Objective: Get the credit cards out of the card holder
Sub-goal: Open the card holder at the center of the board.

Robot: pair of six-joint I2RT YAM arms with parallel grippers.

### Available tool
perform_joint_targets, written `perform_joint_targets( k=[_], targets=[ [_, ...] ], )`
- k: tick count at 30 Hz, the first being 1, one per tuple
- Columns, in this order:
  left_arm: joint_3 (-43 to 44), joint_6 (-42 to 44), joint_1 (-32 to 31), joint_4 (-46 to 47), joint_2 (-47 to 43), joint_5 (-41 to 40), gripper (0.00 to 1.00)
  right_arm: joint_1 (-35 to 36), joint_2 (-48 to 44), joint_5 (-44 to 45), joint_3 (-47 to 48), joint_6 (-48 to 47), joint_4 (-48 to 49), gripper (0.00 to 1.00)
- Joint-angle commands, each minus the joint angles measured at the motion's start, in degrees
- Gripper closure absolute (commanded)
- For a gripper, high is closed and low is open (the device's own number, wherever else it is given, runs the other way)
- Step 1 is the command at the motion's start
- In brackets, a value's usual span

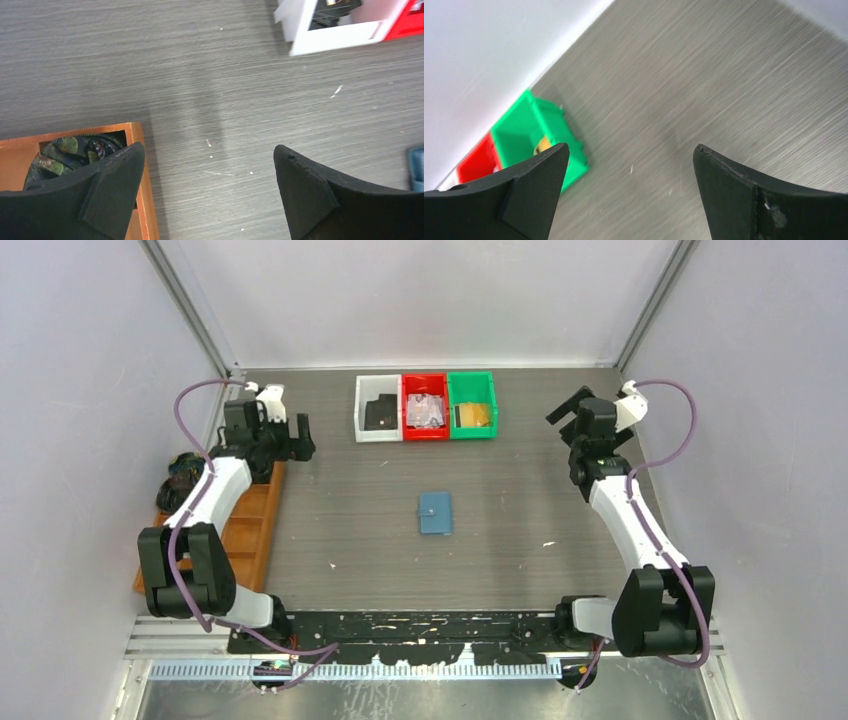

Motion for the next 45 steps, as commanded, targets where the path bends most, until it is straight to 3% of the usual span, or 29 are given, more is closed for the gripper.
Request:
perform_joint_targets(
  k=[1, 6, 10, 16, 24, 30, 35, 45],
  targets=[
    [8.1, 0.1, 0.4, -15.0, -2.1, 7.1, 0.0, 4.6, -0.6, -9.8, 2.2, 4.8, -12.1, 0.01],
    [13.4, -0.2, 0.5, -23.3, -1.5, 11.7, 0.0, 18.4, -0.2, -9.6, 2.4, 3.5, -16.5, 0.0],
    [15.5, 0.5, 0.5, -27.6, -0.8, 14.0, 0.0, 26.5, 3.3, -14.9, 3.2, 5.0, -17.7, 0.01],
    [17.7, 3.3, 0.5, -33.9, -1.2, 18.0, 0.01, 30.9, 10.0, -27.8, 2.0, 9.1, -13.4, 0.01],
    [18.4, 5.7, 0.4, -38.8, -3.4, 20.7, 0.07, 34.1, 18.6, -30.8, 1.4, 10.9, -11.0, 0.02],
    [18.1, 5.9, 0.5, -40.0, -4.7, 23.0, 0.11, 37.6, 21.2, -24.6, 2.5, 8.6, -12.1, 0.01],
    [18.8, 5.6, 0.4, -40.0, -4.7, 23.4, 0.12, 43.2, 25.0, -12.2, 8.4, 5.8, -19.8, 0.01],
    [20.8, 4.0, 0.4, -40.2, -4.6, 23.5, 0.11, 49.2, 32.9, -0.7, 16.7, 4.6, -27.9, 0.0]
  ],
)
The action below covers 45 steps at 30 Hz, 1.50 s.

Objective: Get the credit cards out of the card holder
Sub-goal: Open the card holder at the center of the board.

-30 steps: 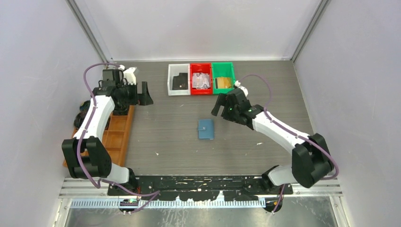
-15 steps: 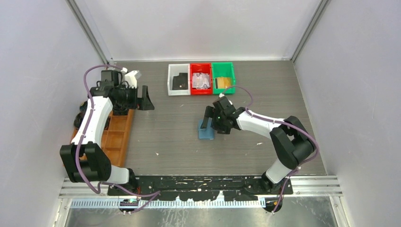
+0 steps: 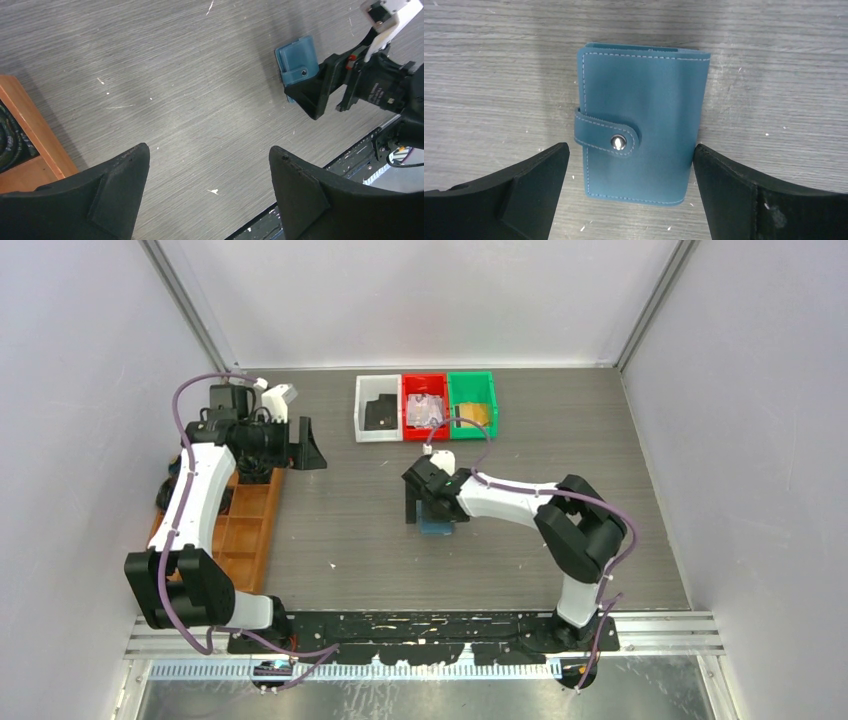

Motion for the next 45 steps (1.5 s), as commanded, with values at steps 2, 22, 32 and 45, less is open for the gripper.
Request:
perform_joint_targets(
  k=[2, 22, 32, 45],
  targets=[
    [2.8, -0.7, 0.4, -0.1, -1.5, 1.3, 0.11, 2.4, 3.0, 8.2, 4.4, -1.3, -4.8, 0.0],
    [1.7, -9.3, 0.0, 3.4, -2.5, 5.0, 0.0, 4.3, -5.9, 3.2, -1.8, -5.6, 6.2, 0.17],
    [0.9, -18.4, -1.1, 3.9, -1.7, 6.4, 0.0, 5.8, -13.4, 1.7, -3.8, -11.3, 14.8, 0.18],
    [2.9, -13.2, -1.1, -1.1, 1.9, 6.6, 0.0, 5.9, -10.5, 3.5, 8.3, -7.9, -3.5, 0.07]
  ],
)
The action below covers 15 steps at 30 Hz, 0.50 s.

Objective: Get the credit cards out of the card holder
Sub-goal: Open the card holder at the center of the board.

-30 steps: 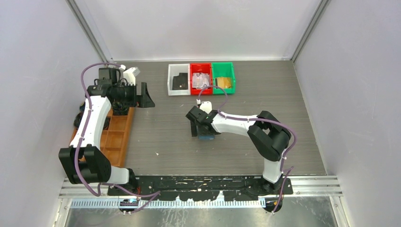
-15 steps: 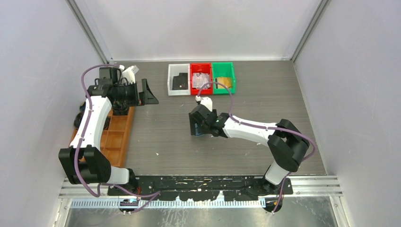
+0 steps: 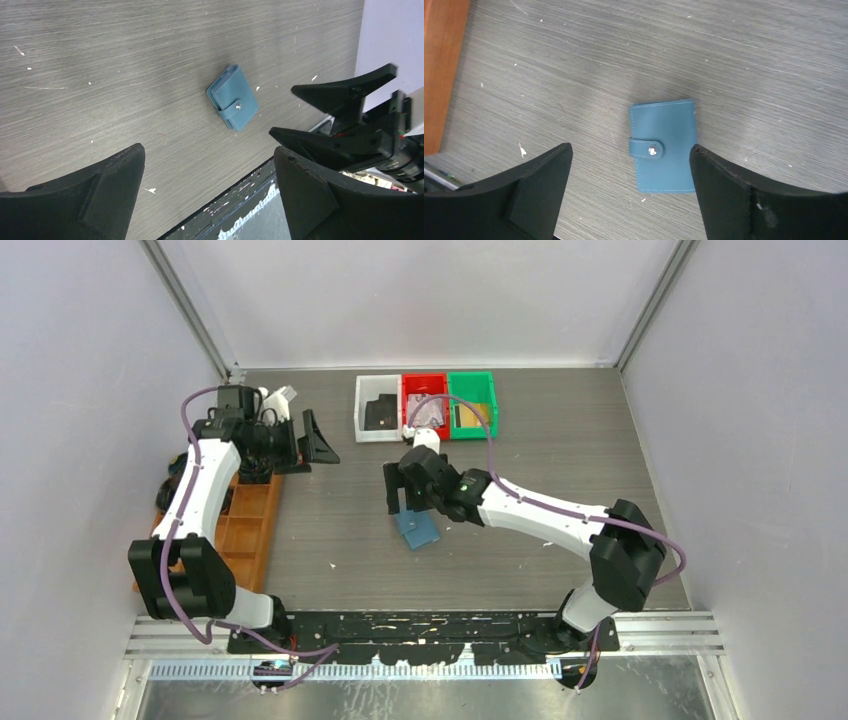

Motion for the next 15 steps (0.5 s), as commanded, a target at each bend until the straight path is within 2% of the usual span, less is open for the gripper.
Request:
perform_joint_targets(
  k=[1, 3, 8, 15],
  targets=[
    [3.8, 4.0, -0.2, -2.0, -0.4, 1.1, 0.0, -0.1, 3.6, 6.0, 9.0, 3.9, -16.0, 0.04],
    [3.9, 4.8, -0.2, -1.6, -1.1, 1.6, 0.0, -0.5, 4.4, 3.3, 7.8, 6.3, -18.8, 0.04],
    [3.7, 6.1, -0.3, -0.9, -2.3, 1.8, 0.0, -0.6, 3.1, -2.5, 1.0, 10.3, -14.1, 0.0],
    [4.3, 7.9, -0.3, -2.8, -2.7, 1.2, 0.0, -0.4, 6.1, -2.8, 7.7, 12.3, -17.5, 0.25]
  ],
)
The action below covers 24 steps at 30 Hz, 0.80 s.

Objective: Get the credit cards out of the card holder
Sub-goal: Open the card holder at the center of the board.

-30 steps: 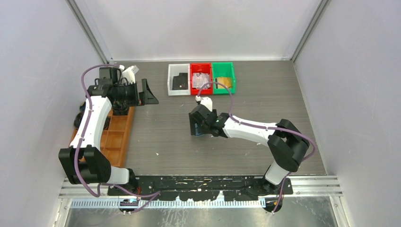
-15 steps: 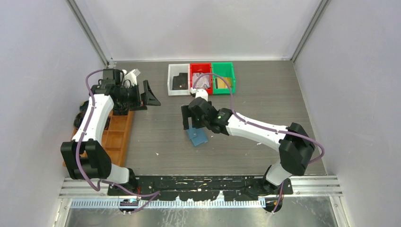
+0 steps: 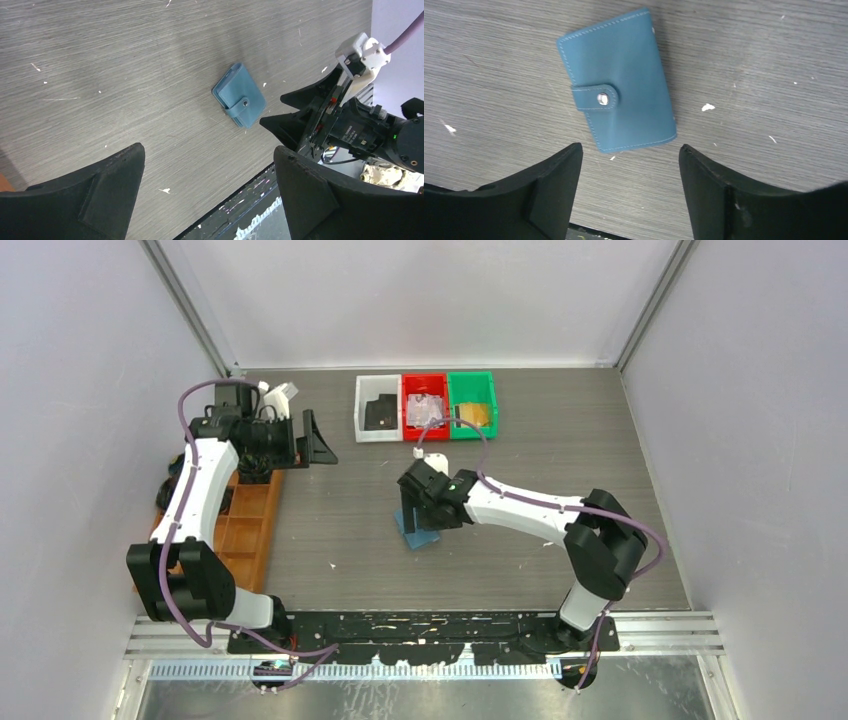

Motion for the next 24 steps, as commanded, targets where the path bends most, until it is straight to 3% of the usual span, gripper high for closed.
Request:
perform_joint_targets(
  k=[1, 5, 7, 10, 15, 24],
  targets=[
    [2.4, 2.6, -0.2, -1.3, -2.8, 1.0, 0.0, 0.1, 0.0, -0.8, 6.9, 3.6, -1.0, 0.27],
    [2.3, 3.2, -0.3, -1.0, -3.6, 0.5, 0.0, 0.1, 1.9, -1.0, 9.3, 8.4, -0.5, 0.31],
    [2.5, 3.4, -0.2, -0.9, -3.8, 0.4, 0.0, 0.1, 4.6, -0.6, 11.5, 11.8, -2.3, 0.25],
    [3.0, 3.4, -0.2, -1.0, -3.8, 0.1, 0.0, 0.2, 10.0, 1.3, 16.2, 16.2, -7.3, 0.25],
    [3.2, 3.5, -0.2, -1.1, -3.9, -0.4, 0.0, 0.6, 17.0, 4.5, 22.2, 21.3, -14.1, 0.37],
    [3.4, 4.4, -0.2, -1.1, -4.8, -2.0, 0.0, 1.8, 19.9, 5.9, 22.9, 25.0, -13.8, 0.41]
  ],
)
